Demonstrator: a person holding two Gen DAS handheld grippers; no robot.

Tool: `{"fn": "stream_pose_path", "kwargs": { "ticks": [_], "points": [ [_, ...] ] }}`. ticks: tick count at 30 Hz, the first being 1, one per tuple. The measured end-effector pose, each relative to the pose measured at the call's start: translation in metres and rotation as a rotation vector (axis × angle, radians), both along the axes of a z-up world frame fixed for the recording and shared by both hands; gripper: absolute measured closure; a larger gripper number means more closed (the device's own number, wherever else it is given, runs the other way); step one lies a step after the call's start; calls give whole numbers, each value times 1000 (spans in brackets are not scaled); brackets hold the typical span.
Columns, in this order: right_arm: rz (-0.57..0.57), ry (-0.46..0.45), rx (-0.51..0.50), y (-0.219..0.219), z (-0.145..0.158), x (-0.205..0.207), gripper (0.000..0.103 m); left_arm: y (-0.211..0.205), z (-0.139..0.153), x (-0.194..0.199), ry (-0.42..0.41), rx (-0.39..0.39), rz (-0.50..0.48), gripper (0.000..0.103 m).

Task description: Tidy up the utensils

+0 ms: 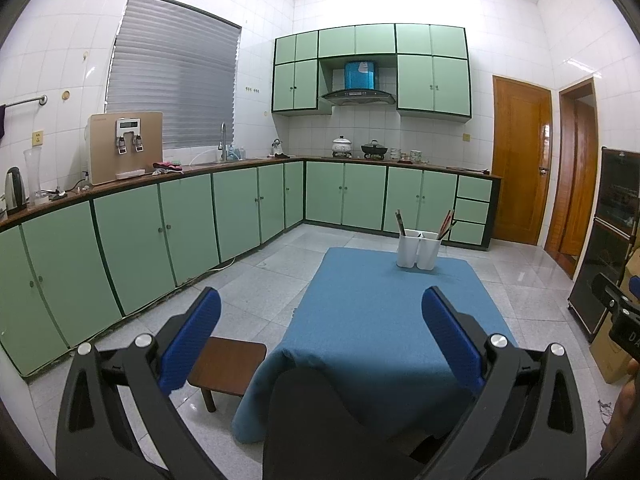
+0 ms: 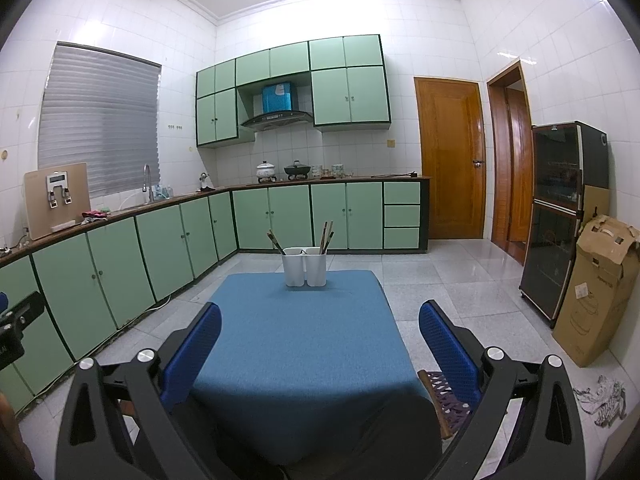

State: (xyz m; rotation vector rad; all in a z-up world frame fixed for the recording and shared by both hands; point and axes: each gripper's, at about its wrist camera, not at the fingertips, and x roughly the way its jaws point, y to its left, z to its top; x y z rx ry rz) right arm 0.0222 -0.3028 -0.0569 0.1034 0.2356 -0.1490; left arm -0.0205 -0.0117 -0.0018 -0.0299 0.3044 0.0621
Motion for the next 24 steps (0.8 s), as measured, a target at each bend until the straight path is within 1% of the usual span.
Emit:
{"fn": "stream_pose_path", "kwargs": {
  "ticks": [24],
  "points": [
    [2,1,0,0,1,-1,6,-2,1,1,0,1,-2,5]
  ]
}}
